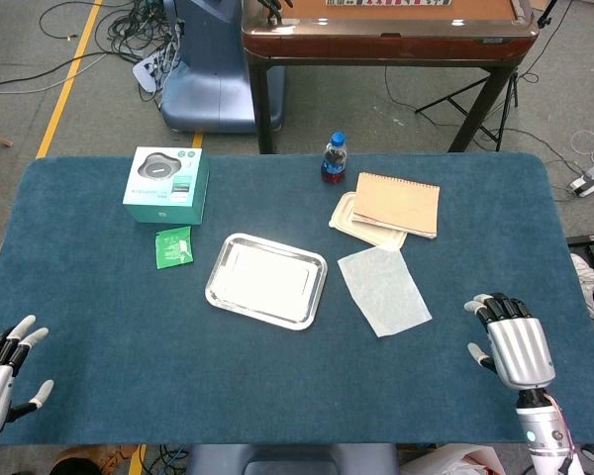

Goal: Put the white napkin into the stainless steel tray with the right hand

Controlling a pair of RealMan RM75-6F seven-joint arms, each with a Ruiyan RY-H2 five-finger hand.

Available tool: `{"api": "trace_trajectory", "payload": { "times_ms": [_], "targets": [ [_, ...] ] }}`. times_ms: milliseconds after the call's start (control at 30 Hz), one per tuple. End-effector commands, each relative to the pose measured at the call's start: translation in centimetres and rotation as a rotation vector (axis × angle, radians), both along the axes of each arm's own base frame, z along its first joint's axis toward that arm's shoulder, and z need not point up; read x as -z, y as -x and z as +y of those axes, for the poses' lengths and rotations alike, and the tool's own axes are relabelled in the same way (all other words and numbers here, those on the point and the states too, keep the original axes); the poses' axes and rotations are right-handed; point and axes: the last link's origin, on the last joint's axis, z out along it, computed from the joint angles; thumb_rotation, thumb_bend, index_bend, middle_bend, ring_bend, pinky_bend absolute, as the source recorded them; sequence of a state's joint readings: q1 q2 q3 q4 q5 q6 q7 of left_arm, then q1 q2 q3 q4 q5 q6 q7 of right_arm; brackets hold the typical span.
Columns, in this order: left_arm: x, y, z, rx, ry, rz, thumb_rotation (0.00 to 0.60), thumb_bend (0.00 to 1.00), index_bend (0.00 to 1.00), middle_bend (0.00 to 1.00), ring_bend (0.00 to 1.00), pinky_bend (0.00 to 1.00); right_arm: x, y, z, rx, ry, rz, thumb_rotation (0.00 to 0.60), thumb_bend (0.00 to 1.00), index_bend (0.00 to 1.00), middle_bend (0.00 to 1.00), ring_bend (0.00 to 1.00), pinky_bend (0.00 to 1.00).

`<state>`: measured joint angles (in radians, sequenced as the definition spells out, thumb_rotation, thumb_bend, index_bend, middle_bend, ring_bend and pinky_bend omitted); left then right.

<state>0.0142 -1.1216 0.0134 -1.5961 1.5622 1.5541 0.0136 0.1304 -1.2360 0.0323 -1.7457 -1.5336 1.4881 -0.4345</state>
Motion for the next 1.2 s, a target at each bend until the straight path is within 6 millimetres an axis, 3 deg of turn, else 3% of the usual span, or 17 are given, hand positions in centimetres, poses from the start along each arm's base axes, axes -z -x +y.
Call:
{"api": "trace_trajectory", "payload": {
  "times_ms": [33, 300, 733, 1200],
  "targets": [
    [0.1, 0.0, 0.0, 0.000, 0.003, -0.002, 0.600, 0.24, 0.20, 0.09, 0.09, 0.00, 0.6, -0.3, -0.2, -0.006, -0.018, 0.000, 0.600, 0.13, 0.36, 0.31, 0.23, 0.33],
    [0.0, 0.0, -0.3, 0.007, -0.005, -0.009, 0.600, 0.24, 0.20, 0.09, 0.09, 0.00, 2.9, -2.2, -1.4, -0.038, -0.063, 0.006, 0.600, 0.13, 0.36, 0.33, 0.23, 0.33],
    [-0.5, 0.5, -1.1, -0.006, -0.026, -0.019, 0.600, 0.24, 0.20, 0.09, 0.09, 0.00, 9.2, -4.5, -4.1, -0.052, -0.219, -0.004, 0.600, 0.19, 0.37, 0.35, 0.23, 0.33],
    [-0.9, 1.0, -1.6, -0.015, -0.035, -0.023, 0.600, 0.24, 0.20, 0.09, 0.09, 0.00, 13.3, -4.5, -5.9, -0.012, -0.279, 0.032, 0.600, 0.18, 0.41, 0.36, 0.23, 0.33]
  ]
}}
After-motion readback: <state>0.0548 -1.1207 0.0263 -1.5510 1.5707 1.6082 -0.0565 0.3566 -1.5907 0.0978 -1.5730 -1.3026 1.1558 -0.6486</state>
